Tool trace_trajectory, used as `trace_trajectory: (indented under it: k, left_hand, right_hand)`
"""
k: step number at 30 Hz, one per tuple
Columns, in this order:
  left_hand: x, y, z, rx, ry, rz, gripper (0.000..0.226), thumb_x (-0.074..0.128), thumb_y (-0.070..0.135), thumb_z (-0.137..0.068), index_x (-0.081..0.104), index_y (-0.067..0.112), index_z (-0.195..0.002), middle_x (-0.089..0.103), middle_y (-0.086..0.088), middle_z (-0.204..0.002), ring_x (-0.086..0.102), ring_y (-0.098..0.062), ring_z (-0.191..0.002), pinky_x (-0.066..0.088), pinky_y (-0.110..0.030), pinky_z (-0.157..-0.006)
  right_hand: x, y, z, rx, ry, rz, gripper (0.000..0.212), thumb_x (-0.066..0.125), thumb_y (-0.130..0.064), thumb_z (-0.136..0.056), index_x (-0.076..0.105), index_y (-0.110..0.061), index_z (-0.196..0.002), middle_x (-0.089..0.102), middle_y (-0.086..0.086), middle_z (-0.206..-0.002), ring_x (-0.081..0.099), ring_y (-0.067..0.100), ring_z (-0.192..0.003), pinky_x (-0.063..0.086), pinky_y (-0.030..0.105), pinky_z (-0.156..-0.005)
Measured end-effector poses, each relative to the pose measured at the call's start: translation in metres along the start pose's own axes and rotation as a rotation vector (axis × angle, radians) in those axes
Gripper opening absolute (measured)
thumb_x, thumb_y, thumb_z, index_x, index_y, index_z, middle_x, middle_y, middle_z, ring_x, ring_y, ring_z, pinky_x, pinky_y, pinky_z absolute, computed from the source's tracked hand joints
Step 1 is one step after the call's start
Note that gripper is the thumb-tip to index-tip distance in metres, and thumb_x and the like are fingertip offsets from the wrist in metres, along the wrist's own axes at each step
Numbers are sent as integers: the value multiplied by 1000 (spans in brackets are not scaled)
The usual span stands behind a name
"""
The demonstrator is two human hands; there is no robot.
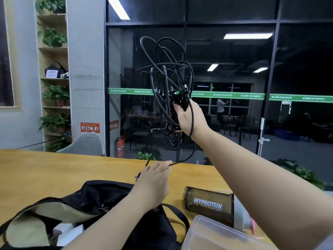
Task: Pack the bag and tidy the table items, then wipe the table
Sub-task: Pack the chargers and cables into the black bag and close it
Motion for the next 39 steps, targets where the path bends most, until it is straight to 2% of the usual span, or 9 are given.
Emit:
trace_trajectory:
  k: [4,7,10,13,16,24,26,33,39]
  left_hand:
    - [-29,-1,16,75,187,-92,49,55,8,-78,53,13,-126,46,3,-138,39,-16,-116,44,-31,-89]
    - [-41,-13,29,87,232,-90,53,61,8,-65,62,16,-117,56,6,-125,52,-17,-100,50,-32,-72]
    - [-57,-31,41,76,291,-50,48,55,10,-73,59,16,-120,51,8,-130,52,-19,-100,49,-31,-75]
    - [-65,-44,52,52,243,-32,39,50,11,-80,60,12,-117,54,4,-127,60,-15,-97,36,-22,-90]
    - [-65,-65,65,-44,192,136,43,40,10,-92,46,20,-133,36,15,-139,43,-7,-119,23,-8,-95]
    - [-60,-114,103,-194,62,212,46,41,13,-92,52,52,-115,42,25,-102,50,-5,-88,43,-25,-80]
    - [-54,-122,111,-212,-26,232,53,40,8,-92,47,56,-112,43,23,-97,47,-3,-90,40,-21,-82]
    - [-59,-123,123,-221,121,328,27,50,8,-92,65,28,-100,53,20,-99,49,3,-94,27,4,-80]
    - [-47,-125,129,-305,124,311,31,44,14,-94,58,27,-118,49,14,-117,47,-7,-108,32,-14,-88]
  right_hand:
    - [-1,3,8,-6,-9,70,24,42,-25,-100,56,-12,-115,55,-4,-92,50,7,-73,34,5,-53]
    - [10,9,15,13,-47,86,24,42,-25,-100,57,-10,-113,62,3,-94,59,16,-80,43,13,-62]
    - [25,13,21,36,-101,90,25,43,-25,-100,58,-10,-114,66,9,-102,62,26,-93,49,34,-78]
    - [39,16,28,47,-147,94,26,44,-25,-99,58,-11,-114,66,8,-102,61,24,-91,49,33,-76]
    - [57,17,39,43,-228,155,24,45,-26,-98,57,-9,-109,64,7,-97,58,24,-85,43,29,-68]
    - [109,10,77,31,-480,152,22,47,-25,-97,59,-8,-105,66,8,-98,60,25,-90,49,35,-80]
    - [122,9,88,57,-561,146,19,47,-24,-97,57,-8,-99,63,5,-85,57,21,-77,46,31,-70]
    - [172,9,128,112,-815,229,15,42,-13,-96,54,-4,-100,51,5,-78,45,17,-64,33,26,-52]
    - [186,16,141,240,-895,102,31,40,-38,-99,55,-19,-117,57,1,-90,57,18,-79,44,19,-58]
Point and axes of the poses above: each hand's wrist, its own z-axis away from the middle knuckle, its own x-axis out of the palm, y = z × x, the point moved 8 cm from there along -z, towards the middle knuckle
